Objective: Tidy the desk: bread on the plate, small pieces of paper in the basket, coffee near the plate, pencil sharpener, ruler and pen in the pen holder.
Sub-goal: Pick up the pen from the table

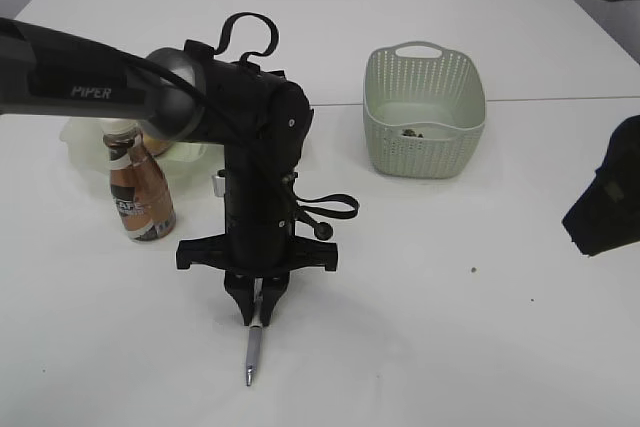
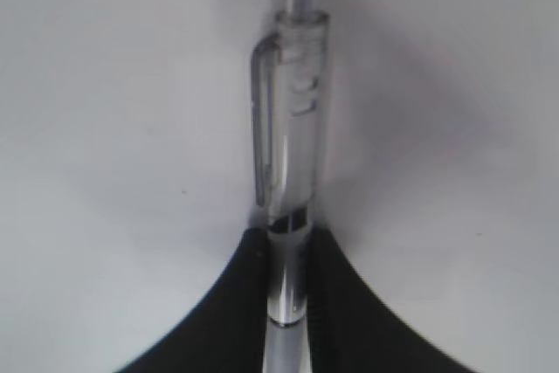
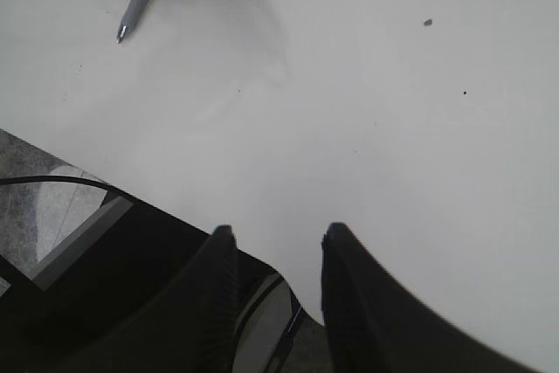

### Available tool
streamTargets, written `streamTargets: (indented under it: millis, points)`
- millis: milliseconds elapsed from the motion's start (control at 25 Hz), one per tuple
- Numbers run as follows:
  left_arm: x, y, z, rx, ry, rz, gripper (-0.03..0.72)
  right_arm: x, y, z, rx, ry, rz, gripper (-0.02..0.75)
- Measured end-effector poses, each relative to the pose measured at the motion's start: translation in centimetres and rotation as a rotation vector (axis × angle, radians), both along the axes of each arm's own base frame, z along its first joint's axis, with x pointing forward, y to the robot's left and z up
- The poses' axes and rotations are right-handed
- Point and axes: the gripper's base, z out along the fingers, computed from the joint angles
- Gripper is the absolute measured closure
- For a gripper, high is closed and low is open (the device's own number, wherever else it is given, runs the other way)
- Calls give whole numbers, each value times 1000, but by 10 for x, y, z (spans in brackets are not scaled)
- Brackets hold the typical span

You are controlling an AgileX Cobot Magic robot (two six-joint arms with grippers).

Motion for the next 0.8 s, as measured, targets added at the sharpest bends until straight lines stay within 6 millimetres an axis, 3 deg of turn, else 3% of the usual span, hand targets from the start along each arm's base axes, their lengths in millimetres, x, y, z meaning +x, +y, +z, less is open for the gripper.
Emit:
streamTargets:
  millis: [520, 800]
  points:
    - [0, 8, 2, 52, 30, -280, 624, 0, 0, 0, 0, 0, 0, 492]
    - [3, 12, 43, 42, -87, -321, 624, 0, 0, 0, 0, 0, 0, 492]
